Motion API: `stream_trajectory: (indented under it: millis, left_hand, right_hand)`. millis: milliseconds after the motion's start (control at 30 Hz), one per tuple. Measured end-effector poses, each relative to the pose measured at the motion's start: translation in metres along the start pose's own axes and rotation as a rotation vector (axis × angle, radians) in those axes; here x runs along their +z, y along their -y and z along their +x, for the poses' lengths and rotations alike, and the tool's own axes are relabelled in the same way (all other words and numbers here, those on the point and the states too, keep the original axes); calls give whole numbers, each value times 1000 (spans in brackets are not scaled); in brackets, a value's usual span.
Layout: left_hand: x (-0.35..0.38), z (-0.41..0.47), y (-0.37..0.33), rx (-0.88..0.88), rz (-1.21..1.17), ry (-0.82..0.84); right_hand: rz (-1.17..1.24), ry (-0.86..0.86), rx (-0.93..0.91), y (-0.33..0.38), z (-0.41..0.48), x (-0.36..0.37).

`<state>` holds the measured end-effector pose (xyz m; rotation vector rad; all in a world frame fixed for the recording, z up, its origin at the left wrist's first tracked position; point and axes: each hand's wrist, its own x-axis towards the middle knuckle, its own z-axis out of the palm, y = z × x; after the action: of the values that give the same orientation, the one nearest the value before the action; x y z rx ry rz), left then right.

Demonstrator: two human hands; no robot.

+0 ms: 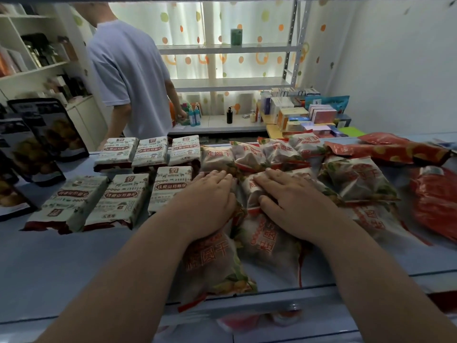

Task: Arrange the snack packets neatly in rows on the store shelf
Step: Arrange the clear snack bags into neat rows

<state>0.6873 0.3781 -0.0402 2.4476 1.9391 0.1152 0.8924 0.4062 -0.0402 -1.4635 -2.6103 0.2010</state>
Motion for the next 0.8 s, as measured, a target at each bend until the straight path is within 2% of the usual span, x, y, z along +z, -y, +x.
stream_trajectory:
  millis: [67,200,267,367,433,500,567,700,800]
  left_hand:
    - [0,0,-3,-2,30,90]
    - [2,1,-6,-18,76,139]
    - [-1,3,-6,-1,22,81]
    - [-21,-8,-9,47,-109,-143]
    - [-43,-28,-13,24,-187,-218]
    - [-58,-57,-18,-39,-222,-172]
    - [-56,-89,-26,-123,-182,-38]
    - [-23,-118,-48,-185,-136,178]
    - [-6,-122,-57,-174,-132,84]
  right_hand:
    - [-20,45,-4,-1,1,1]
    - [-25,85,-3,-3,2,3]
    - [33,47,-3,-3,3,3]
    - [165,-126,-41,-5,-6,-5]
    - [253,-212,-87,-7,-21,-16]
    - [251,-221,-124,-8,-39,-24]
    - [184,-129,-130,-8,-57,-26]
    - [141,78,-104,-4,-75,-17]
    - [167,76,-115,0,-79,-7]
